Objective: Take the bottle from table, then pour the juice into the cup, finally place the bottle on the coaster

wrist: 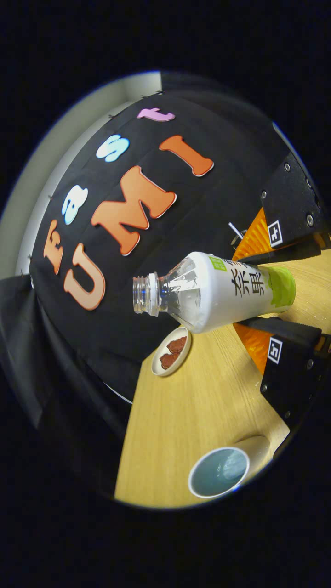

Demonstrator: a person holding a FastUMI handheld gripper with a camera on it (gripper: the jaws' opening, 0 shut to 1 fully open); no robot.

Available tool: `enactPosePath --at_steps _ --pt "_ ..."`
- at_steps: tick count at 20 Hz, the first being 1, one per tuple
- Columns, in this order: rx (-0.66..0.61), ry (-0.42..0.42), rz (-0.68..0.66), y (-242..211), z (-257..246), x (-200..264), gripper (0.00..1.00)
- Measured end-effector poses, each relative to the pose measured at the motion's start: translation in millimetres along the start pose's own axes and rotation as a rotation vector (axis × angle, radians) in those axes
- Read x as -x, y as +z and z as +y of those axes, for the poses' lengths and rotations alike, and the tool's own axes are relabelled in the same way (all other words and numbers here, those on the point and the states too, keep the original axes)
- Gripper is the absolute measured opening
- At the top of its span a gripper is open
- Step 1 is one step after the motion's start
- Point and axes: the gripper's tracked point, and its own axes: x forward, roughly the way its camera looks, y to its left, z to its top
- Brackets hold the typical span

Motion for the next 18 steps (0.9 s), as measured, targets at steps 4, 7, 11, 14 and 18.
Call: enactPosePath --at_steps 4,7,11,14,18 --pt "-0.243 0.043 -0.001 5 -3 -23 0.57" --pt "-0.382 0.094 0.04 -1 7 -37 0.57" --pt "-0.429 0.108 0.068 -4 11 -36 0.57" --pt "-0.465 0.134 0.099 -12 20 -36 0.57" --pt "-0.486 0.14 0.132 -19 22 -37 0.57"
